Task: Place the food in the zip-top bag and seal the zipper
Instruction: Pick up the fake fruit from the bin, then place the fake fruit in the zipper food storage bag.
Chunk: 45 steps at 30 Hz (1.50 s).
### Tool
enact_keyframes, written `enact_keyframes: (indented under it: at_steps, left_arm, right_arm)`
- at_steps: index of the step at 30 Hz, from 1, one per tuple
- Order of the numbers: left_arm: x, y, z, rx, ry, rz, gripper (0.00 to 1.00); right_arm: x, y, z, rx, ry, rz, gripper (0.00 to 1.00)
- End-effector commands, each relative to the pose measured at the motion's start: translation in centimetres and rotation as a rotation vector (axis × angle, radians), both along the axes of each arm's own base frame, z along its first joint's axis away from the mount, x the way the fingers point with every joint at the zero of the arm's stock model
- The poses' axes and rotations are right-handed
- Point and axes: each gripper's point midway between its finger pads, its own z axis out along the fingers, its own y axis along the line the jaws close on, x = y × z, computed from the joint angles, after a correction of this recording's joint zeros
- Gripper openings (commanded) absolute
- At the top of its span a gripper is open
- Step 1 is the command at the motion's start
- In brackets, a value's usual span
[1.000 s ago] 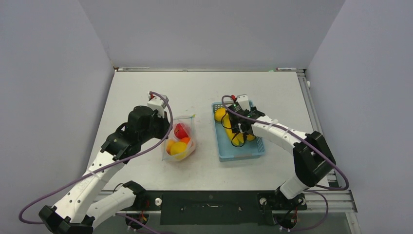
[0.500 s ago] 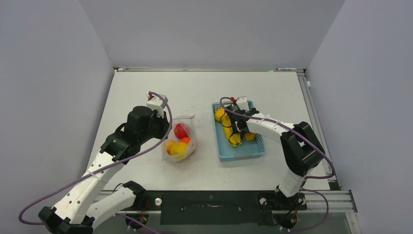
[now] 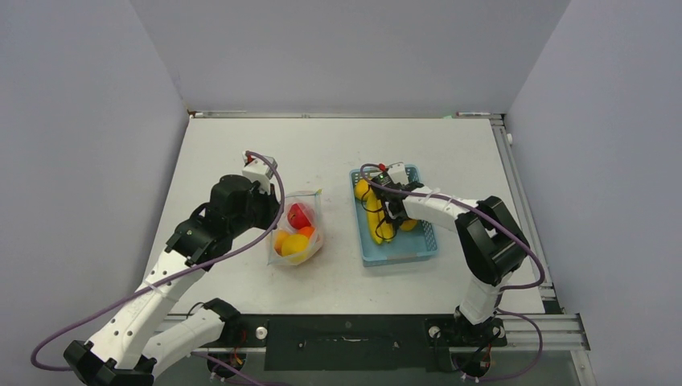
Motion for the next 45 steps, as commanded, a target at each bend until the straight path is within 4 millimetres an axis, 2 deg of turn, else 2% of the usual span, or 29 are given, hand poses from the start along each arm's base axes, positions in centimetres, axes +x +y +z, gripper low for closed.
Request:
enact_keyframes:
  at_steps: [1, 7, 14, 20, 23, 27, 36, 42, 45]
  left_arm:
    - [0.6, 0.0, 0.5, -0.002, -0.028, 0.008, 0.0]
    - [0.7, 0.0, 0.3, 0.003, -0.023, 0.011, 0.0]
    - [0.8, 0.1, 0.1, 0.009, -0.018, 0.015, 0.0]
    - [0.8, 0.1, 0.2, 0.008, -0.021, 0.016, 0.0]
    - [0.8, 0.1, 0.3, 0.007, -0.024, 0.015, 0.0]
    - [0.7, 0.2, 0.4, 0.004, -0.029, 0.014, 0.0]
    - [0.5, 0.2, 0.9, -0.009, -0.04, 0.013, 0.0]
    - [0.5, 0.2, 1.1, -0.021, -0.048, 0.014, 0.0]
    - [0.5, 0.1, 1.1, -0.025, -0.046, 0.015, 0.0]
  right_arm:
    - [1.3, 0.2, 2.3, 0.026, -0.086, -0.017, 0.31]
    - [1.5, 0.3, 4.9, 0.057, -0.146, -0.027, 0.24]
    - [1.3, 2.4, 9.4, 0.184, -0.227, 0.014, 0.23]
    - [0.2, 6.2, 14.6, 0.351, -0.313, 0.107, 0.23]
    - [-0.8, 8.4, 17.3, 0.43, -0.354, 0.164, 0.23]
    - [-2.3, 11.4, 20.0, 0.537, -0.388, 0.243, 0.23]
    - [-5.4, 17.1, 23.3, 0.832, -0.369, 0.399, 0.23]
    - [-8.8, 21.9, 26.1, 1.04, -0.345, 0.51, 0.23]
    - [-10.5, 23.9, 26.8, 1.093, -0.336, 0.547, 0.23]
